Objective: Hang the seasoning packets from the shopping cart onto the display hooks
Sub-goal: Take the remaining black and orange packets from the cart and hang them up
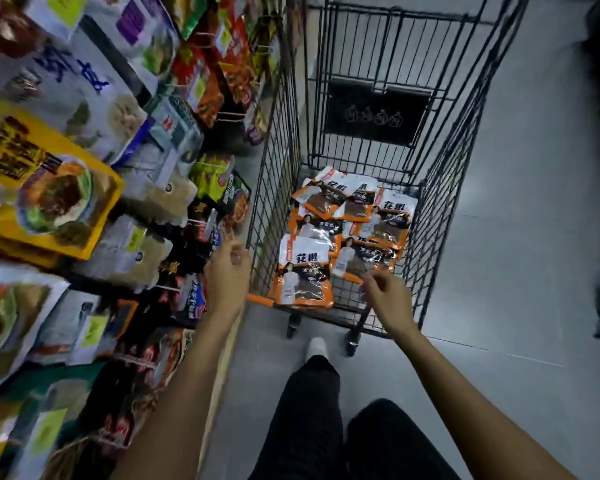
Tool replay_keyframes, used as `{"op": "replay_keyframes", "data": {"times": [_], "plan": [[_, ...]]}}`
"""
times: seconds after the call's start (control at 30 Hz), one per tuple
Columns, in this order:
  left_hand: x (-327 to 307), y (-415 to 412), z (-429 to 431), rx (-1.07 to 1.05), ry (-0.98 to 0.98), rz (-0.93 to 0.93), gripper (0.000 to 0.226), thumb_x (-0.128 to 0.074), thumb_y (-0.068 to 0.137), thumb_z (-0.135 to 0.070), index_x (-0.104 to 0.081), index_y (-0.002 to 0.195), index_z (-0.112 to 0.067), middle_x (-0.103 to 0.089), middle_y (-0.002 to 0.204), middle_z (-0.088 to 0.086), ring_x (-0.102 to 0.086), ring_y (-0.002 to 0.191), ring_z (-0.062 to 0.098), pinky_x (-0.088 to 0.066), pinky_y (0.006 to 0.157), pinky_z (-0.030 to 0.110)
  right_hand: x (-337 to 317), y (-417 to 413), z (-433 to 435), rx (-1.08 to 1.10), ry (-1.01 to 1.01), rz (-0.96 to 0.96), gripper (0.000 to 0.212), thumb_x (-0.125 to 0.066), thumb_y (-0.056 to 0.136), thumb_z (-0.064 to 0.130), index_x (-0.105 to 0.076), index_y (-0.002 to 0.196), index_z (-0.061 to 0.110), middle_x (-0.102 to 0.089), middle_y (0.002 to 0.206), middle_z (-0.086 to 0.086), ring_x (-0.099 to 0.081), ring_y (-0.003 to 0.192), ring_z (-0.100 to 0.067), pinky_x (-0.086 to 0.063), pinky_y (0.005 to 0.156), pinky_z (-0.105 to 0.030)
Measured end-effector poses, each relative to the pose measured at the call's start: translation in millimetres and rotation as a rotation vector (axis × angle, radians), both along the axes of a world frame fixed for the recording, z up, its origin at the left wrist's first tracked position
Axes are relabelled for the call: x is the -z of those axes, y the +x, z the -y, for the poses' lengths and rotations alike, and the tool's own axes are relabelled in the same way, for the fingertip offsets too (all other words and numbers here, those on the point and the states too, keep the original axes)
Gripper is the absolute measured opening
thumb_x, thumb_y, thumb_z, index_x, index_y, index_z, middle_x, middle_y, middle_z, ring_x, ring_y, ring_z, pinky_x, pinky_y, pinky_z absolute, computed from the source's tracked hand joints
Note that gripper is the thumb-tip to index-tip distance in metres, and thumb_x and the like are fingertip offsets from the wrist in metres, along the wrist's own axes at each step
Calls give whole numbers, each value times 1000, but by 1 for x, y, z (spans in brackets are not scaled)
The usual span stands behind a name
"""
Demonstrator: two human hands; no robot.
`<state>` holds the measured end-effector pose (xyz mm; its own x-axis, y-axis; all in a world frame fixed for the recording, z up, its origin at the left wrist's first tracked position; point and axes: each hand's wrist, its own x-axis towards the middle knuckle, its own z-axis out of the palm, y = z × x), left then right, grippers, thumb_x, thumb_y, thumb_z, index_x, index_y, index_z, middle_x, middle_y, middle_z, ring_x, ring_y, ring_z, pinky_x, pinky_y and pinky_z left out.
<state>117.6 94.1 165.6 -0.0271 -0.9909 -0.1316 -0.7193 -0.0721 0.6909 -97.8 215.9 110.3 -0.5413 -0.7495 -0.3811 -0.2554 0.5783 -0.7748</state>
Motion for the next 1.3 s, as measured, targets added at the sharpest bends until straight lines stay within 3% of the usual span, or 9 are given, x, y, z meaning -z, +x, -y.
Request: {"op": "replay_keyframes", "data": {"times": [0.13, 0.27, 0.4, 0.47, 0.6, 0.8, 1.0, 1.13, 1.3], "plan": [[34, -5, 50, 32, 55, 136, 37, -55, 95, -19, -48, 128, -2, -50, 125, 18, -49, 114, 33, -41, 93, 38, 55, -1, 52, -73, 123, 43, 28, -48, 100, 12, -67, 91, -7, -69, 85, -22, -66, 79, -37, -53, 76, -50], [74, -11, 72, 64, 204, 156, 62, -54, 97, -29, -27, 147, -3, -38, 147, 18, -38, 133, 33, -33, 109, 43, 115, 7, 82, -204, 304, 47, 22, -50, 98, 12, -61, 80, 3, -67, 87, -22, -57, 76, -27, -37, 66, -34], [104, -13, 73, 108, 189, 142, 49, -50, 99, -23, -37, 141, -2, -49, 137, 18, -46, 126, 33, -37, 101, 36, 163, 18, 93, -180, 354, 136, 9, -55, 95, 12, -60, 98, 4, -57, 80, -4, -54, 73, -20, -39, 58, -27], [113, -12, 70, 136, 153, 111, 36, -48, 98, -19, -46, 131, -3, -58, 121, 14, -54, 112, 32, -45, 94, 40, 182, 25, 96, -155, 405, 214, 10, -60, 93, 17, -58, 94, 7, -62, 87, -8, -63, 83, -26, -53, 72, -36], [120, -10, 69, 133, 147, 96, 40, -47, 98, -20, -42, 134, -3, -56, 125, 16, -54, 113, 32, -47, 94, 51, 214, 34, 104, -186, 551, 182, 41, -60, 94, 30, -55, 118, -2, -58, 124, -20, -58, 113, -34, -48, 97, -47], [118, -14, 71, 120, 146, 88, 40, -46, 98, -21, -44, 134, -4, -56, 127, 12, -54, 117, 27, -47, 97, 45, 221, 46, 113, -76, 632, -14, 53, -68, 84, 44, -55, 121, 9, -47, 128, -13, -51, 114, -29, -48, 97, -44], [115, -15, 74, 132, 136, 84, 31, -46, 99, -20, -48, 126, -6, -60, 110, 9, -56, 101, 21, -48, 82, 33, 230, 53, 128, 195, 487, 285, 25, -75, 83, 25, -59, 90, 8, -66, 113, -16, -62, 102, -26, -52, 93, -42], [116, -11, 76, 164, 121, 64, 21, -39, 102, -20, -52, 116, -9, -55, 85, 3, -51, 73, 16, -36, 54, 13, 219, 59, 135, 170, 368, 419, 30, -64, 92, 15, -59, 118, 1, -65, 119, -17, -59, 114, -31, -48, 98, -49], [112, -6, 79, 228, 106, 80, 22, -39, 103, -16, -52, 117, -7, -59, 93, 7, -57, 82, 20, -41, 63, 19, 168, 38, 126, 194, 214, 343, 16, -56, 96, 11, -62, 108, 3, -67, 106, -15, -62, 103, -31, -53, 90, -47]]}}
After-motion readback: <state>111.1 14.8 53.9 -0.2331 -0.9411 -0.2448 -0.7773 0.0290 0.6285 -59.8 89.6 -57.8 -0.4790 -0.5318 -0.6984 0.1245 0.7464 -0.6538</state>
